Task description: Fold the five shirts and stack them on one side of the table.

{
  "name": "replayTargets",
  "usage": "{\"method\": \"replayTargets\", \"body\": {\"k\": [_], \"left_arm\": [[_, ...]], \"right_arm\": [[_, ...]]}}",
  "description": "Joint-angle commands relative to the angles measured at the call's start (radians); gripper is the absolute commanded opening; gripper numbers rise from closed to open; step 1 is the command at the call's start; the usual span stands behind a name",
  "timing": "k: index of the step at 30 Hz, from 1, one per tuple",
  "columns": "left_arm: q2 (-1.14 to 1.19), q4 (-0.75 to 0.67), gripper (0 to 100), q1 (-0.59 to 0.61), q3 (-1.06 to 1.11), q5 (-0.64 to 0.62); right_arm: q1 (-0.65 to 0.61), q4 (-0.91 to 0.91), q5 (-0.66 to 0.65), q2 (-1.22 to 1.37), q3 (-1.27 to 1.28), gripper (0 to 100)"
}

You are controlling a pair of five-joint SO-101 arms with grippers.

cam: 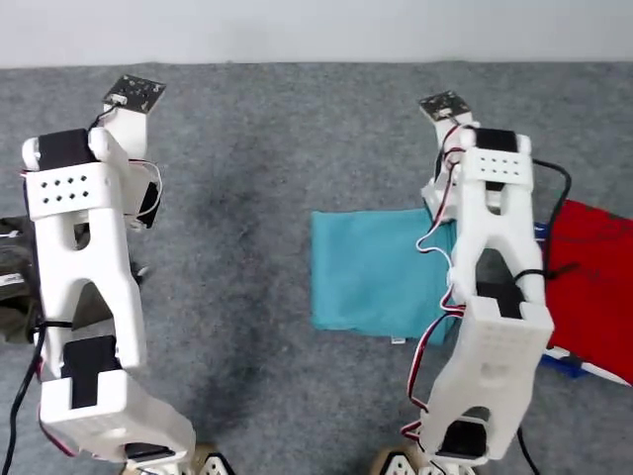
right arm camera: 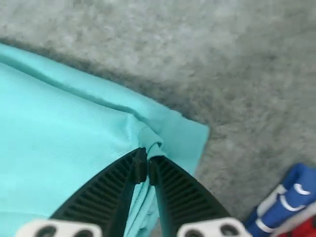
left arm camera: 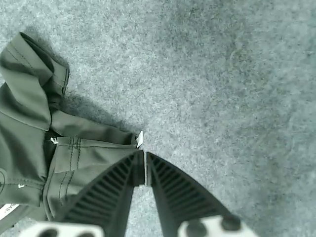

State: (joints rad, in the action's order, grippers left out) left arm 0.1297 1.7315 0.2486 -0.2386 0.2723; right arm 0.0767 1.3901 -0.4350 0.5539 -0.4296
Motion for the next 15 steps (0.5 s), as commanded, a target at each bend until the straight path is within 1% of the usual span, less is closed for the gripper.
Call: {"method": "replayTargets", "body": {"k": [1, 6, 9, 15], "left_arm": [[-0.048, 0.021, 2, 0.003, -0.004, 0.006], [-0.048, 0.021, 2, 0.003, -0.004, 0.006], [-0.048, 0.021, 2, 0.003, -0.004, 0.006], [-0.048, 0.021, 2, 0.003, -0.004, 0.006]], "right_arm": [[0.036, -0.013, -0.032, -0.018, -0.097, 0.9], [0.03, -0.035, -0.068, -0.015, -0.176, 1.0], [0.03, -0.082, -0.086, -0.013, -0.18, 1.1], [0.031, -0.085, -0.095, 0.047, -0.18, 1.6]]}}
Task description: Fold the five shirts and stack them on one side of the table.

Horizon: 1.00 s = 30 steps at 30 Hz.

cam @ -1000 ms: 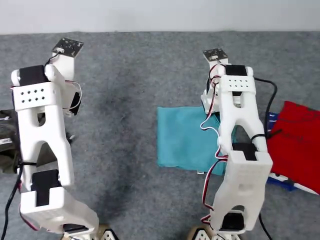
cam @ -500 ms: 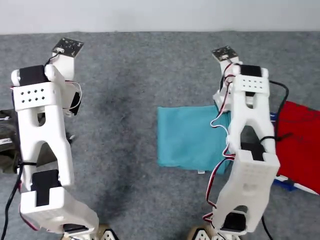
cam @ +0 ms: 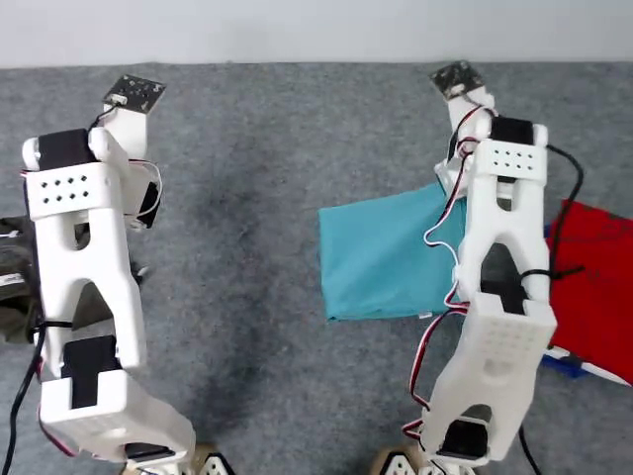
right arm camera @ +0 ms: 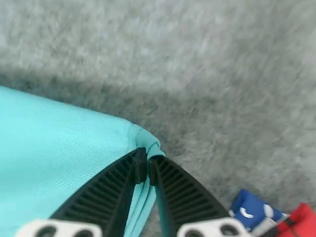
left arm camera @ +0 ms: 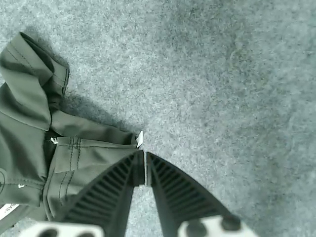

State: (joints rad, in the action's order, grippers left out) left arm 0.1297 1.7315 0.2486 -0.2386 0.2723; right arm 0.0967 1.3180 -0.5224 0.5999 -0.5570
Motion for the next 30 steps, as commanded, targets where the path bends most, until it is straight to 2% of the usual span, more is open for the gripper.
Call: {"method": "replayTargets", "body": {"k": [1, 7, 14, 20, 25, 30], "left_arm": [[-0.048, 0.021, 2, 0.003, -0.004, 0.006], [-0.048, 0.021, 2, 0.002, -0.004, 0.006], [-0.048, 0.021, 2, 0.002, -0.004, 0.006], [-0.048, 0.021, 2, 0.002, -0.004, 0.005], [-0.049, 0.021, 2, 0.002, -0.004, 0.005], [-0.054, 0.023, 2, 0.003, -0.004, 0.003]], "right_arm": [[0.013, -0.002, -0.006, 0.007, -0.052, 3.0], [0.01, 0.124, 0.015, -0.033, -0.058, 23.9], [-0.022, 0.286, 0.172, -0.147, -0.058, 24.8], [-0.082, 0.426, 0.325, -0.137, -0.054, 27.0], [-0.088, 0.435, 0.446, -0.047, -0.054, 40.0], [-0.096, 0.42, 0.459, 0.065, -0.057, 40.2]]}}
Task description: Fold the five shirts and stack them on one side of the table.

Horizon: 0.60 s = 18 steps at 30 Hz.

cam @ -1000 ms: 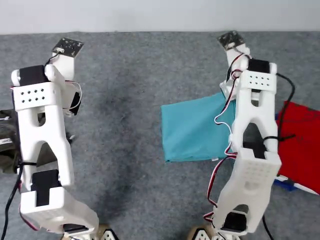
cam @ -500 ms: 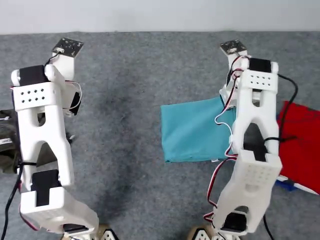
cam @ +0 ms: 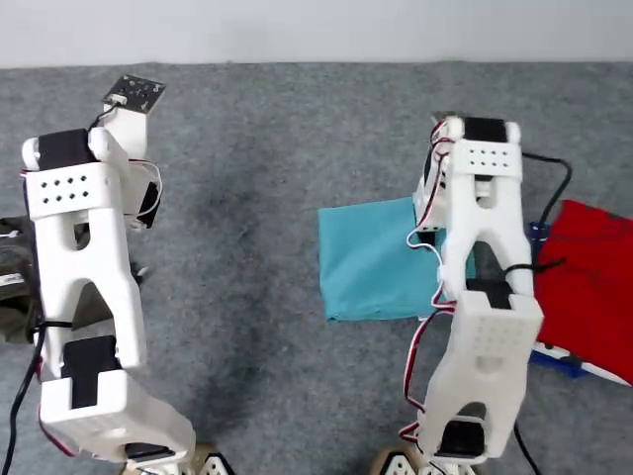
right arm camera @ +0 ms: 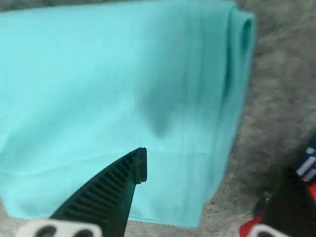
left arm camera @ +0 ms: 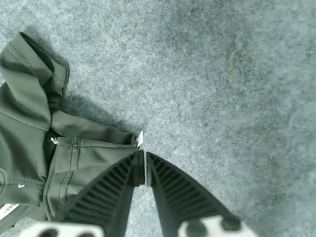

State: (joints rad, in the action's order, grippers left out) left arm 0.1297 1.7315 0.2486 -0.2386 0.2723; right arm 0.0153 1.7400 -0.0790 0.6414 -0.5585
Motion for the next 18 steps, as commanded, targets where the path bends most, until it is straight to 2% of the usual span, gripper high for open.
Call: {"method": "replayTargets", "body": {"k": [1, 4, 6, 11, 14, 16, 18], "left_arm": [[-0.054, 0.023, 2, 0.003, -0.004, 0.003], [-0.054, 0.023, 2, 0.003, -0.004, 0.002], [-0.051, 0.023, 2, 0.003, -0.004, 0.002], [-0.049, 0.023, 2, 0.003, -0.004, 0.002], [-0.049, 0.023, 2, 0.003, -0.004, 0.002], [-0.049, 0.023, 2, 0.003, -0.004, 0.002], [-0.049, 0.023, 2, 0.003, -0.004, 0.002]], "right_arm": [[-0.015, -0.012, 0.015, 0.047, -0.055, 40.2], [-0.013, -0.041, 0.015, 0.114, -0.055, 39.8], [-0.015, -0.054, 0.008, 0.151, -0.055, 35.4], [-0.008, -0.067, -0.049, 0.194, -0.055, 12.7], [0.005, -0.07, -0.055, 0.197, -0.055, 2.3], [0.018, -0.088, -0.074, 0.196, -0.057, 0.9], [0.035, -0.119, -0.173, 0.196, -0.057, 0.9]]}}
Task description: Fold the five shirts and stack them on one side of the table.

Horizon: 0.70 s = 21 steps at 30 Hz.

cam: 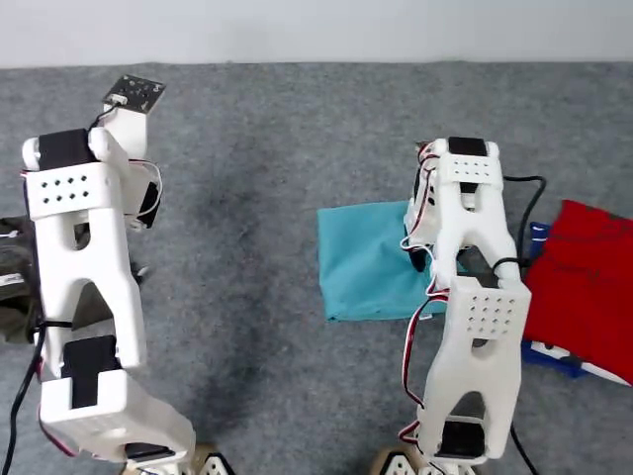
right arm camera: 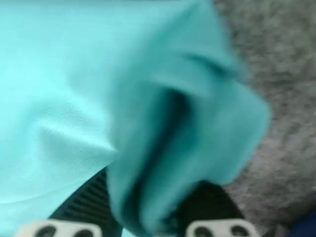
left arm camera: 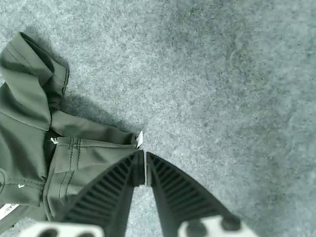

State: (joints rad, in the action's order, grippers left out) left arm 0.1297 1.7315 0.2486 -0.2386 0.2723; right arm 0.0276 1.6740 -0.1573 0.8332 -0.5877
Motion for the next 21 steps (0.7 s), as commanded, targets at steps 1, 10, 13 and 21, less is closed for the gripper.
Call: {"method": "replayTargets", "body": {"k": [1, 10, 13, 21], "left_arm": [[-0.049, 0.023, 2, 0.003, -0.004, 0.003], [-0.049, 0.023, 2, 0.006, -0.004, 0.005], [-0.049, 0.023, 2, 0.003, -0.004, 0.005], [-0.049, 0.023, 2, 0.005, -0.004, 0.005]], "right_arm": [[0.031, -0.073, -0.158, 0.004, -0.028, 0.9], [0.044, -0.107, -0.815, 0.013, -0.338, 0.9], [0.007, -0.114, -0.944, 0.03, -0.437, 0.9], [-0.035, -0.099, -0.962, 0.12, -0.535, 14.6]]}}
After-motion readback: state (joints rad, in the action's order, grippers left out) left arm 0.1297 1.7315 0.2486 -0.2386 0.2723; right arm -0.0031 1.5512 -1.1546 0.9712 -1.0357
